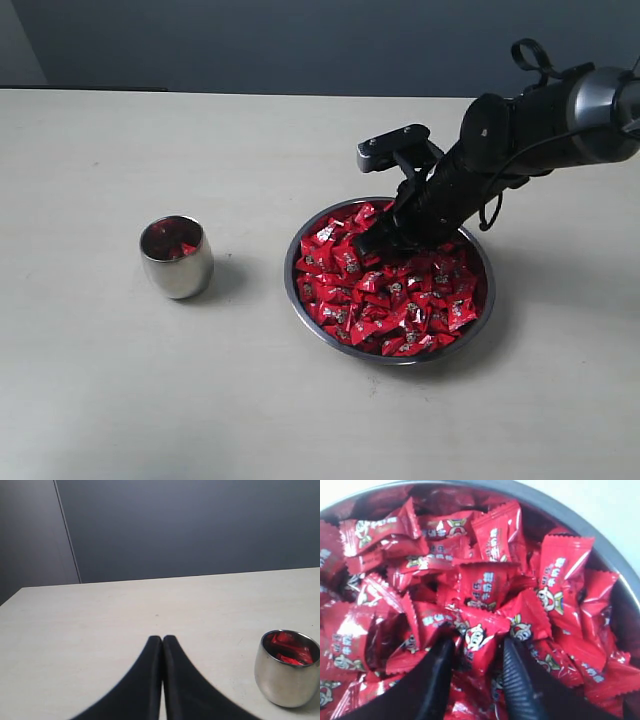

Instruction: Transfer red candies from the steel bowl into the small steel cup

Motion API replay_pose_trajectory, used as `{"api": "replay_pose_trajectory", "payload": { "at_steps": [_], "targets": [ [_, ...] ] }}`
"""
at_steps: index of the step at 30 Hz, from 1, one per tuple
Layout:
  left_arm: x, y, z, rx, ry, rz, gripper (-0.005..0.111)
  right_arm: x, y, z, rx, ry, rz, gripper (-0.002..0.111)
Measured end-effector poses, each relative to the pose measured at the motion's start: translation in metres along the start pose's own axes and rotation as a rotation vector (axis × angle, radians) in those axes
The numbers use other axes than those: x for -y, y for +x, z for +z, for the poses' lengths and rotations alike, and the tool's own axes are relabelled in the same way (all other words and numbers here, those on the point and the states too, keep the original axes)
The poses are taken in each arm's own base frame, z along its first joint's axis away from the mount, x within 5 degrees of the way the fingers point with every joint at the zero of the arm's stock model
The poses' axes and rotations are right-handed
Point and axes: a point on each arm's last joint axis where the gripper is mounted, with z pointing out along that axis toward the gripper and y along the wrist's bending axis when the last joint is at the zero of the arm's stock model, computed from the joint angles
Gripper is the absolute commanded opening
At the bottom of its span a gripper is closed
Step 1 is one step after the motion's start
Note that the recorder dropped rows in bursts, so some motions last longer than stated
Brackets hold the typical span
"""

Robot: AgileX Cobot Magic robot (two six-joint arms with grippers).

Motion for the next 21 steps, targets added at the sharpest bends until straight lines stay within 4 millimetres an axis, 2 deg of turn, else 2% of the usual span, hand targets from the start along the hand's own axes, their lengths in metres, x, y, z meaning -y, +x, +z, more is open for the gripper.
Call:
{"api": "replay_pose_trajectory", "payload": {
  "at_steps": [7,21],
  "targets": [
    [0.0,0.0,0.0,0.0,0.0,0.0,0.0,0.002,0.003,0.013,-0.022,0.0,0.015,0.031],
    [0.0,0.0,0.0,0.0,0.0,0.0,0.0,0.002,0.002,0.012,-0.017,0.001,0.028,0.031]
  ]
}}
